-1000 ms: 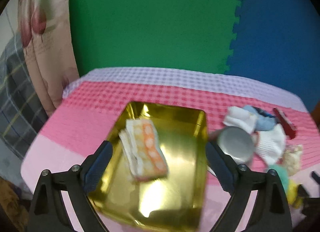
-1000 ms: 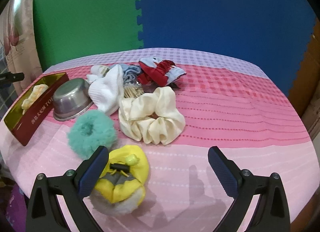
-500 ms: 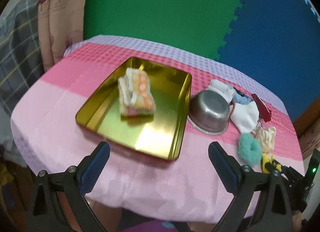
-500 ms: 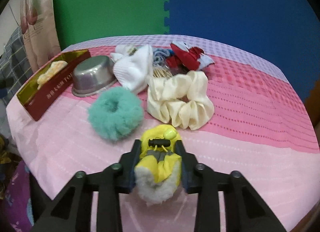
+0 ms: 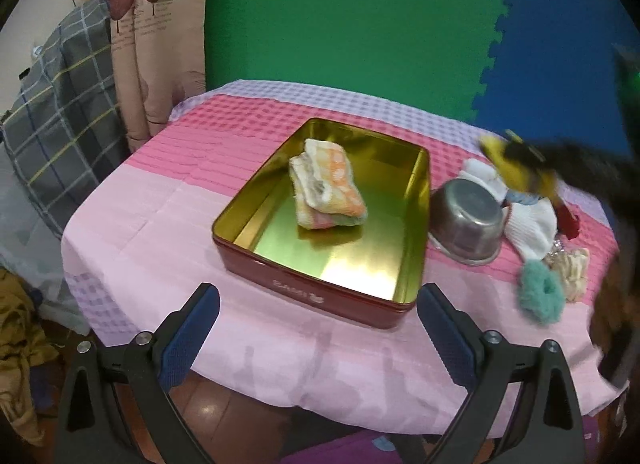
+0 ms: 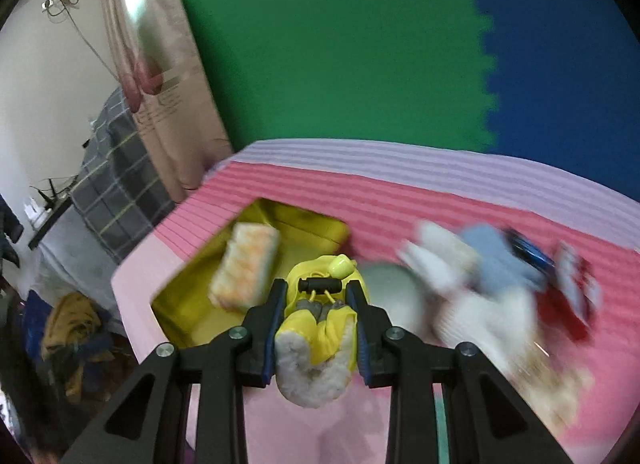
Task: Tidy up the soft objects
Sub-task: 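Carry the yellow plush slipper into the tin box with the right tool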
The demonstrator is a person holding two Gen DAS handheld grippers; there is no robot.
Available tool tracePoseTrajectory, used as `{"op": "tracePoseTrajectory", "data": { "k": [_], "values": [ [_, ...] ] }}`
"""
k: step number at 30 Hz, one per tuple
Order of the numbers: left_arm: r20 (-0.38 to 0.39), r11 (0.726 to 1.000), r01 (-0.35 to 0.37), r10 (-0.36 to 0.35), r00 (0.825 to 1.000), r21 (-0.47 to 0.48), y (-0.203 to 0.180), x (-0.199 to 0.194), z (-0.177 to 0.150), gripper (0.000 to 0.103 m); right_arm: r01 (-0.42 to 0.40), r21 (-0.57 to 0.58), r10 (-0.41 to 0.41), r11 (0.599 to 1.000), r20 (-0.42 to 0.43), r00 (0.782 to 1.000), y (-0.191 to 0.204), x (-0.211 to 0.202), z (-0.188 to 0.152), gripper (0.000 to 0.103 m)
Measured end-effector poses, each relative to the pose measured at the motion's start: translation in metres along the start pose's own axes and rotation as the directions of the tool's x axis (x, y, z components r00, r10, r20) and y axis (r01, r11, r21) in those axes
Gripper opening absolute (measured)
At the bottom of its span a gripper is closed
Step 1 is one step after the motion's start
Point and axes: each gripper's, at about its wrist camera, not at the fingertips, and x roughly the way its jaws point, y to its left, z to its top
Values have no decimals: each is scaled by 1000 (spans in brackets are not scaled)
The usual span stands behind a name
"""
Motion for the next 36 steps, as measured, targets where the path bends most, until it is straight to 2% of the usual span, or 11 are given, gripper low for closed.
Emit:
{"op": "tracePoseTrajectory", "data": {
  "k": [5, 10, 16, 20, 21, 24, 26, 29, 31, 34, 36],
  "values": [
    [-22, 999, -35, 35, 999, -2, 9, 8, 2, 98, -13, -78, 6, 997, -85, 996, 39, 83, 38, 30],
    [-21, 999, -50, 50, 999, -3, 15, 14, 4, 98, 18, -83, -31, 996, -155, 987, 49, 144, 46, 30],
    [-51, 999, -51, 50, 997, -12, 19, 24, 4, 98, 52, -84, -66, 995, -164, 984, 47, 174, 45, 34],
    [-58, 998, -62, 60, 996, -20, 21, 27, 4, 98, 92, -91, -106, 992, -159, 982, 51, 182, 48, 50],
    [-61, 998, -64, 62, 996, -24, 21, 28, 4, 98, 103, -94, -116, 990, -148, 982, 53, 179, 49, 56],
    [-63, 997, -72, 70, 996, -22, 21, 29, 4, 98, 105, -101, -114, 989, -86, 990, 56, 161, 51, 58],
    [-54, 997, -76, 75, 996, -13, 18, 27, 3, 98, 81, -69, -81, 994, 2, 997, 50, 124, 46, 59],
    [-39, 997, -75, 75, 996, 6, 13, 22, 1, 98, 60, -30, -57, 998, 100, 993, 31, 61, 23, 64],
    [-37, 998, -65, 66, 997, 22, 7, 20, -1, 98, 131, -29, -125, 991, 158, 980, 8, 16, -5, 69],
    [-18, 997, -27, 28, 999, 66, -8, 14, -6, 98, 339, -9, -330, 941, 197, 923, -44, -45, -55, 71],
    [-11, 994, 18, -16, 1000, 105, -22, 10, -9, 98, 488, 33, -486, 872, 178, 856, -91, -80, -88, 72]
  ]
}}
